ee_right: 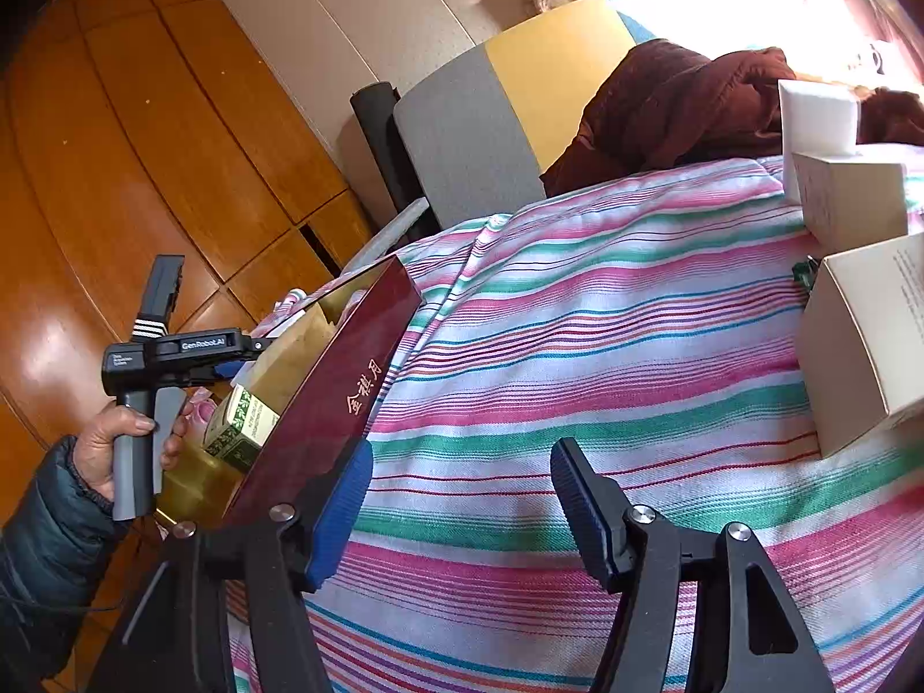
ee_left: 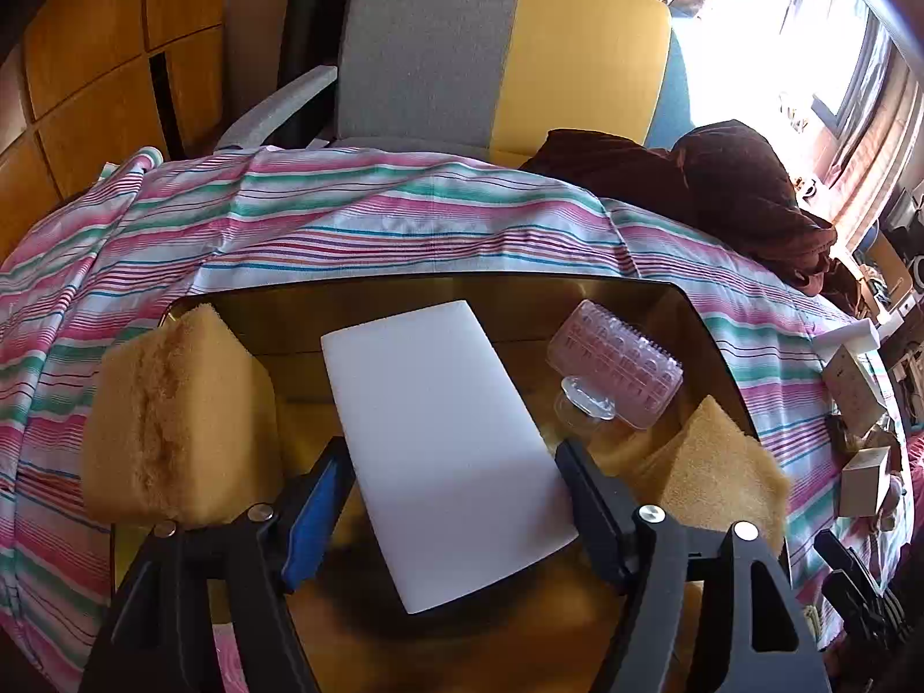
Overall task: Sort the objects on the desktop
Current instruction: 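Drop the green box in the maroon box with the right while the left releases the white block in tray, then grasp the cream barcode box with the left gripper while the right moves to the orange bag, then grasp the orange snack bag with the right gripper while the left lifts the cream box, then lift the orange bag with the right gripper while the left holds the cream box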
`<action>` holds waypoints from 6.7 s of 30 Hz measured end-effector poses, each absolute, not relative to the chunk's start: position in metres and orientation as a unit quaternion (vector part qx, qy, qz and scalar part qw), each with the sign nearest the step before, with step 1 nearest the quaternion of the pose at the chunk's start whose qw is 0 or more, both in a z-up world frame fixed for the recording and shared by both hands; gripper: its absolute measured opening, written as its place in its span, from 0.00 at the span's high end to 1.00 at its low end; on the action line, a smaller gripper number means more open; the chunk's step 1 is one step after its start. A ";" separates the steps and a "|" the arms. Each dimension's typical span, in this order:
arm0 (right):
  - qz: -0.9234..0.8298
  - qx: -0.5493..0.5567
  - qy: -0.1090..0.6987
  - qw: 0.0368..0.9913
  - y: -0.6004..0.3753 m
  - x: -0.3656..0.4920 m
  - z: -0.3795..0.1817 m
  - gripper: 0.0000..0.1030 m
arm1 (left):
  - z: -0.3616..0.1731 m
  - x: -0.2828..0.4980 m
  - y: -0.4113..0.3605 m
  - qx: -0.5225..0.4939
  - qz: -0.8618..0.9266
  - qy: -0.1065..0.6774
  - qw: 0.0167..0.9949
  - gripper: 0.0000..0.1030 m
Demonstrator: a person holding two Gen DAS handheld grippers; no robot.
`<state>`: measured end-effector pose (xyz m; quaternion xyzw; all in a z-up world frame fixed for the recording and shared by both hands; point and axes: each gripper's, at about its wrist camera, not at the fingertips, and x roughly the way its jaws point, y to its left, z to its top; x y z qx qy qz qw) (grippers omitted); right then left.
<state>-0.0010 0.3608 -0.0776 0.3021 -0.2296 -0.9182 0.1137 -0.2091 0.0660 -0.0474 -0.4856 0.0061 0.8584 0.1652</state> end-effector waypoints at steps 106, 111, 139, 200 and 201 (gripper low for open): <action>-0.931 0.251 -0.203 -0.171 0.502 0.138 -0.078 0.07 | -0.043 -0.001 0.341 -0.399 0.763 0.208 0.465 0.43; -0.937 0.241 -0.181 -0.178 0.506 0.133 -0.059 0.07 | -0.053 0.008 0.300 -0.420 0.760 0.179 0.463 0.43; -0.901 0.396 0.079 -0.159 0.543 0.007 -0.055 0.26 | -0.066 0.013 0.319 -0.417 0.748 0.143 0.495 0.43; -0.813 0.498 0.266 0.140 0.433 -0.019 -0.052 0.28 | -0.082 0.014 0.241 -0.388 0.784 0.048 0.482 0.38; -0.813 0.499 0.263 0.142 0.435 -0.019 -0.052 0.28 | -0.082 0.012 0.240 -0.392 0.783 0.040 0.481 0.38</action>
